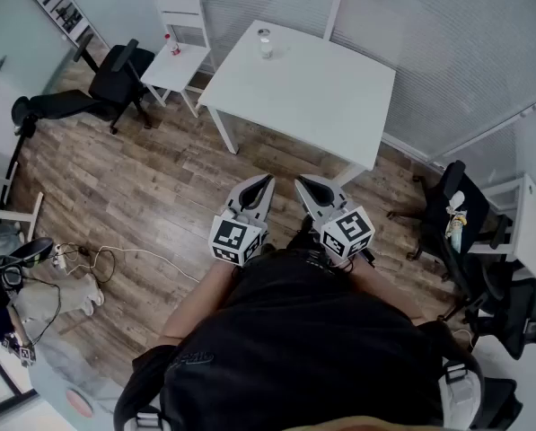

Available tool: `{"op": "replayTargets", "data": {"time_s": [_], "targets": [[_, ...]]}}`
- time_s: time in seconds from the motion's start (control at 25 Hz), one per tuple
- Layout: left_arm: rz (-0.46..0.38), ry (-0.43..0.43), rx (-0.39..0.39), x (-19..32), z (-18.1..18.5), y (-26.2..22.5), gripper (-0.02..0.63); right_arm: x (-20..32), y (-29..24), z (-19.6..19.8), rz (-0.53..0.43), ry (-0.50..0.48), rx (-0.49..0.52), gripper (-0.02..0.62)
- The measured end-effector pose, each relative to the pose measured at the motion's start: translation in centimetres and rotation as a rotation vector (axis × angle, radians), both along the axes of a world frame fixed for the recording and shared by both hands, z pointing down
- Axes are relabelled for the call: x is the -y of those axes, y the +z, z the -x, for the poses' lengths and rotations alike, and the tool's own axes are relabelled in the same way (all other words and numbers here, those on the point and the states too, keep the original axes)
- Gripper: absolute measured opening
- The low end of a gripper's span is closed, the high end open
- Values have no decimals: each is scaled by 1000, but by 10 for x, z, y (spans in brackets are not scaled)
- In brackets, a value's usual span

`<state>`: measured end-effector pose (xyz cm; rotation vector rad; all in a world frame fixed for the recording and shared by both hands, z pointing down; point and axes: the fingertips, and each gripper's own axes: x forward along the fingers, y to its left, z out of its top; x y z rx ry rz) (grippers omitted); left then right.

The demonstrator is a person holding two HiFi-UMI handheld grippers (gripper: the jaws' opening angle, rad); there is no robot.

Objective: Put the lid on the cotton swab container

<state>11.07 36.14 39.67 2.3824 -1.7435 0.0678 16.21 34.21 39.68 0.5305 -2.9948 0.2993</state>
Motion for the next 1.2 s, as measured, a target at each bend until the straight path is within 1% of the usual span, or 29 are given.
{"op": "replayTargets", "data": {"time_s": [0.2,0.44,0.68,0.84,0.92,1.08,1.2], "targets": [[2,-7,-1,15,-4,3,17,15,3,-6,-1,-4,-1,25],[18,-13,2,44,-8,11,17,45,10,-11,16,-8,6,25],[1,-22,10,100,-17,6,17,102,2,-16,16,-31,32,25],[-11,-42,7,144,-27,2,17,148,-5,-25,8,-50,40,25],[-12,-58,1,163,-35,3,17,166,-4,-33,21,-63,44,25],[10,-79,-20,181,-57,15,17,188,7,-57,70,-77,54,25],[30,-86,-23,192,-56,22,17,202,14,-58,88,-79,52,25]]}}
